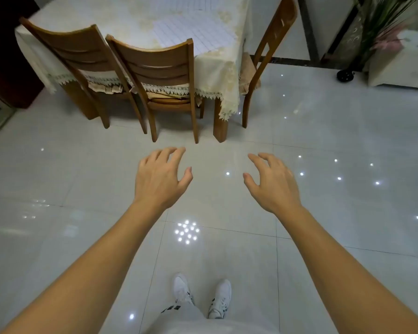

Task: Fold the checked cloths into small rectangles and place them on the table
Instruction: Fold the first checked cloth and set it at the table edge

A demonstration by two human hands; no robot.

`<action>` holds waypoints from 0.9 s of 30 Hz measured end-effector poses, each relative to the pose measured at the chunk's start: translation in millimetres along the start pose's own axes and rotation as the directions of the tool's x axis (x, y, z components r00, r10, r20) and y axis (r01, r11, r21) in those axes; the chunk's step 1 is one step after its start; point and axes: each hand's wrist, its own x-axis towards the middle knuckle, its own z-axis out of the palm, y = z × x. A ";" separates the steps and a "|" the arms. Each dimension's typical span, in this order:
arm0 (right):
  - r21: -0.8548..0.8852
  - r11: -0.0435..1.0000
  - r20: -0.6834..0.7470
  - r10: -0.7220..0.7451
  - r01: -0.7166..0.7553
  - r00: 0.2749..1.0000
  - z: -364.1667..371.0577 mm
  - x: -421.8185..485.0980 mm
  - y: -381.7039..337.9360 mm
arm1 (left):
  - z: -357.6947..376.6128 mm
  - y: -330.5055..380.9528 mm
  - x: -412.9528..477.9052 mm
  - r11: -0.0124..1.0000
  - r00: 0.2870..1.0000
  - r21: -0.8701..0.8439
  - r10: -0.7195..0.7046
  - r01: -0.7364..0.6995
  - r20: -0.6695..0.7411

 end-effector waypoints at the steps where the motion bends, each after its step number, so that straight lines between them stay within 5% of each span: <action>1: 0.019 1.000 0.000 0.010 -0.010 1.000 -1.6 0.0 3.5 | 0.3 4.4 2.0 1.000 1.000 -0.013 0.000 0.000 0.011; 12: 0.051 0.999 0.007 0.017 -0.018 1.000 -12.2 15.3 38.4 | 2.2 53.7 30.8 1.000 0.999 -0.008 0.002 -0.002 -0.042; 27: 0.021 1.000 0.007 -0.009 0.009 1.000 -1.9 134.0 35.1 | 27.6 20.0 135.3 1.000 1.000 0.017 0.000 0.000 -0.012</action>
